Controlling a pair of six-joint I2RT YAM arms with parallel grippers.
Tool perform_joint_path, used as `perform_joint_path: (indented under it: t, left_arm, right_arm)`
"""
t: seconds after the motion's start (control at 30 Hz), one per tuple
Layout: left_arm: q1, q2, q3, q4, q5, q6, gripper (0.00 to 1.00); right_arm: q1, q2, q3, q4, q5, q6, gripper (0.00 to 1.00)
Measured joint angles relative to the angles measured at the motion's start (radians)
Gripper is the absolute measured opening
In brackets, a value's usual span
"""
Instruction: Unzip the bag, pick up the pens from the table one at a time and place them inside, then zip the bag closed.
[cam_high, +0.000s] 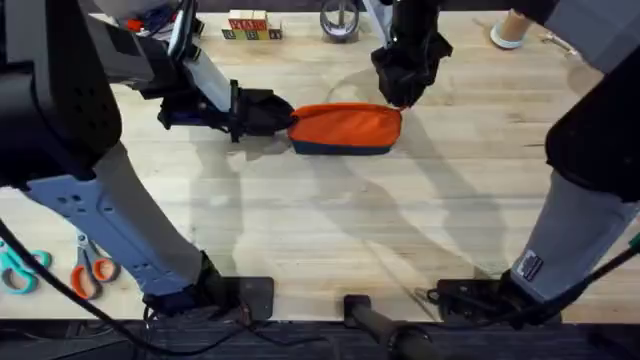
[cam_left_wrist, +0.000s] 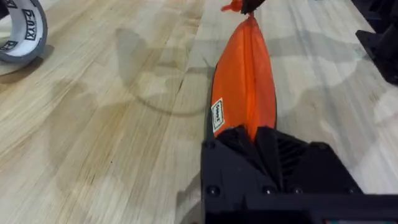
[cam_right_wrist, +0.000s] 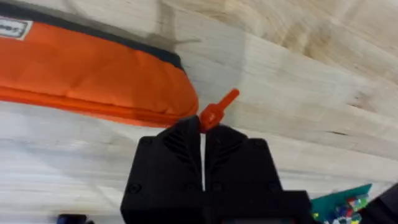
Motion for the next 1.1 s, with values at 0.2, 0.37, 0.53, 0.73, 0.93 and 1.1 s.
perform_joint_path:
  t: [0.2, 0.37, 0.53, 0.73, 0.93, 1.1]
  left_arm:
    - [0.000, 0.000, 0.000, 0.000, 0.000, 0.000, 0.040]
    - [-0.002, 0.000, 0.000, -0.001, 0.001, 0.000, 0.040]
    - [-0.003, 0.000, 0.000, -0.003, 0.001, 0.000, 0.040]
    - [-0.003, 0.000, 0.000, -0.003, 0.000, 0.000, 0.039]
    - [-0.003, 0.000, -0.001, -0.004, 0.000, 0.000, 0.039]
    - [-0.003, 0.000, -0.001, -0.003, 0.000, 0.000, 0.039]
  right_arm:
    - [-0.013, 0.000, -0.028, 0.013, 0.002, 0.025, 0.031]
    - [-0.064, 0.000, -0.069, 0.032, -0.038, 0.076, 0.031]
    - [-0.123, 0.000, -0.084, 0.040, -0.130, 0.096, 0.031]
    - [-0.145, 0.000, -0.108, 0.053, -0.162, 0.102, 0.031]
    - [-0.149, 0.000, -0.151, 0.074, -0.159, 0.105, 0.031]
    - [-0.150, 0.000, -0.156, 0.076, -0.157, 0.105, 0.031]
